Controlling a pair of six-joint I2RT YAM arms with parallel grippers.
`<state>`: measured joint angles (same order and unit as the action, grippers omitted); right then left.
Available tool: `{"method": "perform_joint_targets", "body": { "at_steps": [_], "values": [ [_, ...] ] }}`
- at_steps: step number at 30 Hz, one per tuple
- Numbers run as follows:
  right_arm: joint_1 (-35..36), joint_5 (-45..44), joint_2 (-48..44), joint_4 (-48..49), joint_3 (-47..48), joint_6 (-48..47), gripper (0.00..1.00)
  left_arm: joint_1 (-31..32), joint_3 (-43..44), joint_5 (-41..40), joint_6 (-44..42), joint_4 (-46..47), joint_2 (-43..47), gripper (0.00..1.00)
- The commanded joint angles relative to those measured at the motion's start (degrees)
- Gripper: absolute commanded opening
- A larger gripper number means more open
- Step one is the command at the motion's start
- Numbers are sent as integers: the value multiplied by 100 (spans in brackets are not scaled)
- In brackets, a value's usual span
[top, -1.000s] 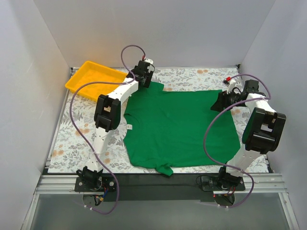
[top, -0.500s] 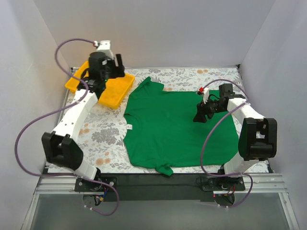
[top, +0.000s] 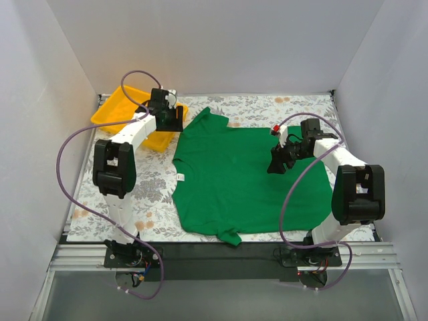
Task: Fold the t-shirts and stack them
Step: Flatten the tshirt out
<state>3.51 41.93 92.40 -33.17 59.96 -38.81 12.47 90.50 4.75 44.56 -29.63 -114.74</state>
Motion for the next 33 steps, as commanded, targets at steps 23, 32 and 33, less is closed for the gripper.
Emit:
{"method": "perform_joint_targets", "body": {
  "at_steps": [23, 32, 33],
  "values": [
    [-70, 96, -99, -49, -90, -118, 64, 476, 13, -1231, -1737, 123, 106, 13],
    [-122, 210, -161, -93, -125, -188, 64, 458, -2631, -487, -3995, 756, 2629, 0],
    [-122, 236, -170, -93, -117, -197, 64, 458, -2860, -275, -4460, 757, 2893, 0]
  ]
}}
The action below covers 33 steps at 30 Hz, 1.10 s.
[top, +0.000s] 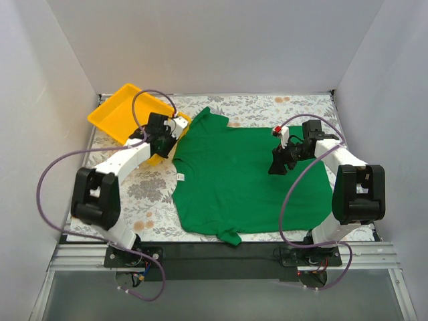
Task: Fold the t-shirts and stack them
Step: Flatten the tshirt out
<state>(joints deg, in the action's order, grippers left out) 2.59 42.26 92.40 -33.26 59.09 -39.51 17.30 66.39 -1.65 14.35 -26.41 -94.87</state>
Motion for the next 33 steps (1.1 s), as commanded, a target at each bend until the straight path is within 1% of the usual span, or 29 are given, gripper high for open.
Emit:
{"method": "perform_joint_targets", "body": {
  "at_steps": [1, 3, 4, 5, 6, 8, 9, 12, 15, 16, 17, 18, 19, 20, 21, 22, 24, 26, 27, 28, 29, 30, 31, 32, 33],
  "values": [
    [-39, 221, -161, -93, -38, -127, 64, -68, -895, 498, -1705, 461, 1370, 0],
    [-39, 256, -170, -102, -38, -154, 64, -121, -1249, 700, -1891, 462, 1760, 0],
    [-39, 274, -187, -102, -29, -154, 64, -174, -1417, 779, -1953, 470, 2118, 0],
    [-39, 291, -179, -120, -38, -163, 64, -174, -1784, 928, -1962, 584, 2304, 4],
    [-39, 300, -178, -120, -38, -171, 64, -183, -1918, 1017, -1945, 585, 2480, 12],
    [-39, 335, -178, -137, -38, -171, 64, -201, -2242, 1053, -1884, 550, 2859, 15],
    [-39, 344, -187, -146, -29, -180, 64, -201, -2305, 1035, -1822, 550, 2956, 18],
    [-39, 397, -231, -172, -38, -198, 64, -209, -2507, 877, -1690, 515, 3273, 22],
    [-48, 441, -301, -173, -29, -189, 64, -209, -2570, 885, -1664, 409, 3405, 23],
    [-57, 450, -319, -181, -29, -198, 64, -218, -2587, 894, -1646, 392, 3448, 25],
    [-92, 467, -354, -181, -38, -198, 64, -210, -2605, 868, -1550, 296, 3519, 39],
    [-92, 485, -354, -181, -38, -198, 64, -209, -2605, 868, -1549, 269, 3519, 40],
    [-101, 485, -354, -190, -38, -198, 64, -209, -2596, 859, -1480, 225, 3571, 44],
    [-110, 502, -389, -181, -38, -206, 65, -209, -2561, 912, -1401, 172, 3659, 51],
    [-127, 520, -389, -190, -38, -207, 65, -209, -2517, 982, -1252, 32, 3729, 67],
    [-136, 529, -407, -199, -38, -215, 65, -209, -2473, 1052, -1094, -39, 3869, 74],
    [-145, 546, -407, -199, -38, -224, 65, -218, -2280, 1254, -821, -205, 3993, 83],
    [-145, 546, -416, -208, -47, -233, 65, -210, -2175, 1124, 195, -75, 4099, 86],
    [-145, 546, -416, -208, -38, -242, 64, -218, -2052, 740, 713, 239, 4082, 92],
    [-145, 555, -407, -208, -38, -250, 64, -210, -1938, 449, 1354, 329, 4012, 98],
    [-145, 555, -398, -199, -38, -242, 65, -218, -1806, 237, 2509, 356, 3707, 98],
    [-145, 547, -398, -216, -38, -250, 65, -227, -1422, -104, 3173, 191, 3469, 98],
    [-145, 546, -398, -208, -38, -251, 65, -244, -1175, -55, 3623, -2, 2788, 98],
    [-145, 529, -390, -208, -38, -242, 65, -253, -911, -20, 4559, -491, 2355, 97],
    [-145, 538, -389, -208, -38, -250, 65, -262, -317, 15, 4951, -740, 1907, 93]
  ]
}}
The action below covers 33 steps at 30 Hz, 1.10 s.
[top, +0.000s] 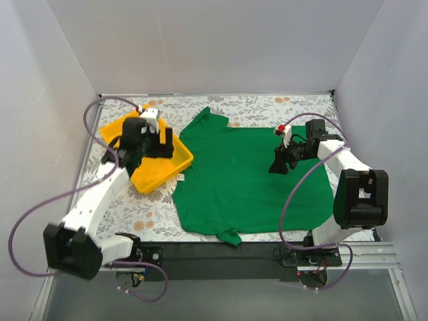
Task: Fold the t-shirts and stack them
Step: Flatten the tshirt out
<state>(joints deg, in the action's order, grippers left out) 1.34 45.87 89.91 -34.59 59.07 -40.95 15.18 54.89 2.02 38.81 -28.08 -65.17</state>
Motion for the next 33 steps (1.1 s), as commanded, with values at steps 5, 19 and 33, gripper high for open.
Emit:
{"method": "perform_joint_targets", "body": {
  "at_steps": [5, 19, 33],
  "values": [
    [-73, 212, -184, -92, -71, -106, 65, -50, 1875, -509, 4344, -1025, -2913, 83],
    [-82, 300, -167, -145, -80, -168, 65, -50, 4345, -1819, 5656, -2598, -5480, 75],
    [-73, 344, -88, -197, -62, -221, 65, -112, 3052, -493, 4759, -636, -4027, 86]
  ]
}}
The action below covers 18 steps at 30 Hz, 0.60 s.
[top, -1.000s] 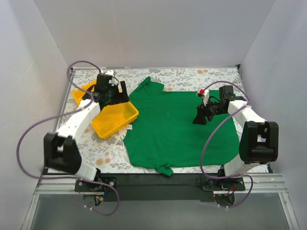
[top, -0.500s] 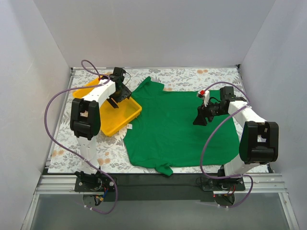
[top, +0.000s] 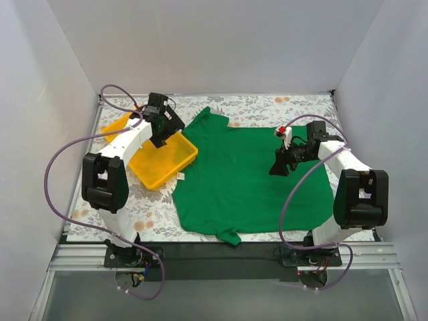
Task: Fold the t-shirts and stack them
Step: Flatten the tshirt out
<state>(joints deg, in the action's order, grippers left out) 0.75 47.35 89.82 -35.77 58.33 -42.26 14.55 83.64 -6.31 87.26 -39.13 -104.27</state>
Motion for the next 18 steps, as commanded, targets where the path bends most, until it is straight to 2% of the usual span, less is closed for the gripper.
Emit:
{"method": "perform_joint_targets", "body": {
  "at_steps": [1, 4, 6, 8, 10, 12, 13, 14, 15, 17, 18],
  "values": [
    [-14, 195, -79, -97, 12, -98, 65, -66, 336, 349, 26, 312, -320, 86],
    [-23, 178, -96, -106, 12, -107, 65, -57, 1231, 332, 342, -452, -1190, 82],
    [-190, 213, -114, -106, 4, -116, 65, -57, 1856, 61, 545, -1024, -1734, 73],
    [-225, 222, -105, -123, -5, -116, 65, -48, 2295, -19, 634, -1402, -2000, 70],
    [-242, 239, -96, -132, -5, -133, 65, -48, 2429, -187, 617, -1509, -2220, 60],
    [-251, 248, -87, -158, 3, -142, 65, -57, 2499, -274, 424, -1527, -2299, 46],
    [-251, 248, -79, -150, 3, -151, 65, -66, 2535, -301, 284, -1518, -2308, 18],
    [-251, 248, -79, -167, 12, -160, 65, -57, 2570, -371, 169, -1553, -2308, 4],
    [-251, 257, -79, -176, 12, -168, 65, -57, 2631, -450, -136, -1562, -2308, 0],
    [-260, 266, -70, -185, 12, -168, 65, -48, 2605, -748, -507, -1510, -2221, 0],
    [-260, 266, -70, -185, 12, -168, 65, -48, 2414, -862, -978, -1431, -2064, 0]
  ]
}}
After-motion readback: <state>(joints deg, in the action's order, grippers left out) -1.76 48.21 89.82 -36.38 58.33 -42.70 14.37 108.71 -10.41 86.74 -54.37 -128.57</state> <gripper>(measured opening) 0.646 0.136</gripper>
